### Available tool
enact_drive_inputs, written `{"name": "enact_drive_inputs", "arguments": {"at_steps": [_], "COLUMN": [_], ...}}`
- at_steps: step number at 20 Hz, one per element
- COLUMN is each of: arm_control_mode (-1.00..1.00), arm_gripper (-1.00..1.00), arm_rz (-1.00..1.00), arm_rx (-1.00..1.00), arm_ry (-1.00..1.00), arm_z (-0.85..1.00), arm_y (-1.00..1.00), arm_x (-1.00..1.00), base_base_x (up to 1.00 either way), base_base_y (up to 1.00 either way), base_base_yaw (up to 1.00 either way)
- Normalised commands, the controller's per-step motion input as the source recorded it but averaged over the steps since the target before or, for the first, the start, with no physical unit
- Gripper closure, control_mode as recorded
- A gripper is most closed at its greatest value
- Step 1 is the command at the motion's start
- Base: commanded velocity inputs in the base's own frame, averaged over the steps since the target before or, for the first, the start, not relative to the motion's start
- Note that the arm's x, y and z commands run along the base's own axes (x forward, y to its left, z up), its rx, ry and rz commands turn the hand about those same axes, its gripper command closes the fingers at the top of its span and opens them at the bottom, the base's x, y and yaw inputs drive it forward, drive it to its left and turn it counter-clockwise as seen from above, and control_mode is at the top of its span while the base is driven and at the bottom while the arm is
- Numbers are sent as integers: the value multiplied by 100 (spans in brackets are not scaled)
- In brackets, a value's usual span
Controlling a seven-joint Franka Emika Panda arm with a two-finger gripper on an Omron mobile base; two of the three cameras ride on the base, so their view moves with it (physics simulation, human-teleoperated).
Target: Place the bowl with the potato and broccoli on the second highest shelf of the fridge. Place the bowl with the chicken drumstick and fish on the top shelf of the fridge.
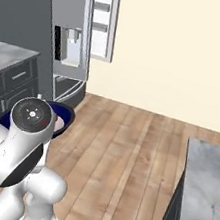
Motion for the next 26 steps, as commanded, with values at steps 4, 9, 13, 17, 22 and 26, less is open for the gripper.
{"name": "enact_drive_inputs", "arguments": {"at_steps": [4, 9, 13, 17, 22, 26], "arm_control_mode": [100, 100, 100, 100, 100, 100], "arm_gripper": [100, 100, 100, 100, 100, 100], "arm_rz": [0, 0, 0, 0, 0, 0], "arm_rx": [0, 0, 0, 0, 0, 0], "arm_ry": [0, 0, 0, 0, 0, 0], "arm_z": [0, 0, 0, 0, 0, 0], "arm_y": [0, 0, 0, 0, 0, 0], "arm_x": [0, 0, 0, 0, 0, 0], "base_base_x": [100, 100, 100, 100, 100, 100], "base_base_y": [-50, -29, -6, -14, -11, -26], "base_base_yaw": [-2, -1, 0, 0, 0, 0]}}
